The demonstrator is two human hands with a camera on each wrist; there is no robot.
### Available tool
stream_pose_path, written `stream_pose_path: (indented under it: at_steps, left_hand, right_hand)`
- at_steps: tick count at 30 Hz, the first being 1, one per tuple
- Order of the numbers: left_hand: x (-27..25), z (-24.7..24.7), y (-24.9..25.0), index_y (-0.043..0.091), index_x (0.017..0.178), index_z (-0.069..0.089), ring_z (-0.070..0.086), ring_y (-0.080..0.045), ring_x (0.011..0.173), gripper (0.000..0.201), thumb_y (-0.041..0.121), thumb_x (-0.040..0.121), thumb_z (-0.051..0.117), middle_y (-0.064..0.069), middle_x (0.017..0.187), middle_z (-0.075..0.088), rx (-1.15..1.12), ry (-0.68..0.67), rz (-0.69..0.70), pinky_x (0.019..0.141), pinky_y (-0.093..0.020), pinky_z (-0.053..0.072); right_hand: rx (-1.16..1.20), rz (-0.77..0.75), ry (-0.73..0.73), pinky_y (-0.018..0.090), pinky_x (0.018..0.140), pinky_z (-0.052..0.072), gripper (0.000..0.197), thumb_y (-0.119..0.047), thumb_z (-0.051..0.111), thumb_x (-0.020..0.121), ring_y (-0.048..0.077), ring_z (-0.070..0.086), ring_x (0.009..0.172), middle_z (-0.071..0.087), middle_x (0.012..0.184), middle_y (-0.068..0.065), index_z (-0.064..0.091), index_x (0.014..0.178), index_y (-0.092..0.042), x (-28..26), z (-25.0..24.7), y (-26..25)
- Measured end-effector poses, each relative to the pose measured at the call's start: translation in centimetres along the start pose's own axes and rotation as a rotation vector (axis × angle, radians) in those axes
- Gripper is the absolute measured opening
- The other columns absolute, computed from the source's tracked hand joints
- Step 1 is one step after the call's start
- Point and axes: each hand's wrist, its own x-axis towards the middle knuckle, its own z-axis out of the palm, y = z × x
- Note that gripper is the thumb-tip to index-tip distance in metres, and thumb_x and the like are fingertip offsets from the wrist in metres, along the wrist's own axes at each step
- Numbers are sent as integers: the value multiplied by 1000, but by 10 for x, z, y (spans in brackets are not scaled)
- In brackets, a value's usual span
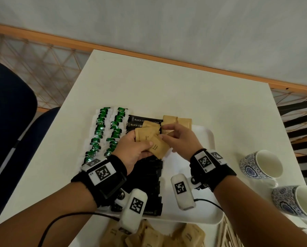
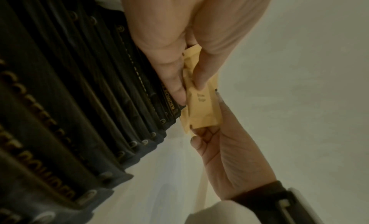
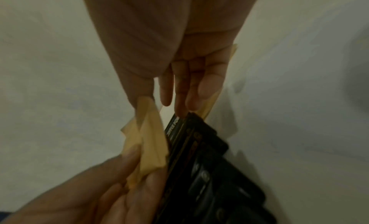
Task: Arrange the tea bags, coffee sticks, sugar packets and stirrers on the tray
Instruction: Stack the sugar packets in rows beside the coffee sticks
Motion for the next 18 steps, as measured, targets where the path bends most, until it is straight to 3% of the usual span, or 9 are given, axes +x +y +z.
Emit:
stream_pose_path:
  at_steps: [3,6,10,14,18]
  left_hand:
    - [-1,1,-1,5,117,58,66,-33,100,35,-11,85,59,-19,111,67,-20,-1,16,73,-38,60]
    - [-2,0,-1,6,117,59,68,-33,99,36,-10,85,61,-18,110,68,-23,-13,29,81,-45,57]
    - [-4,3,1,10,113,61,70,-27,94,22,4,93,54,-14,106,70,-26,7,43,79,-39,59]
    - [-5,1,5,12,119,54,71,-27,87,26,7,101,37,-18,106,67,-53,38,4,74,-34,60]
    - [-6,-1,5,14,123,53,71,-29,88,28,7,101,37,-18,105,68,17,37,-11,74,-37,60]
  right_hand:
    - [82,-4,-26,19,54,47,18,-30,63,89,4,58,55,66,70,-5,66,106,-26,-7,0,-5]
    - [61,30,-82,18,54,48,22,-33,68,85,4,60,56,68,73,-7,68,106,-26,-11,-3,-8]
    - [33,45,-127,13,53,45,6,-27,72,83,0,59,57,69,71,-9,73,87,-23,-14,-6,-6]
    - [126,110,92,21,61,49,3,-25,70,84,9,61,71,70,81,-3,71,83,-24,-10,-25,11]
    - [179,158,302,21,60,42,9,-24,67,87,12,55,65,65,72,-2,68,77,-22,-6,-43,31]
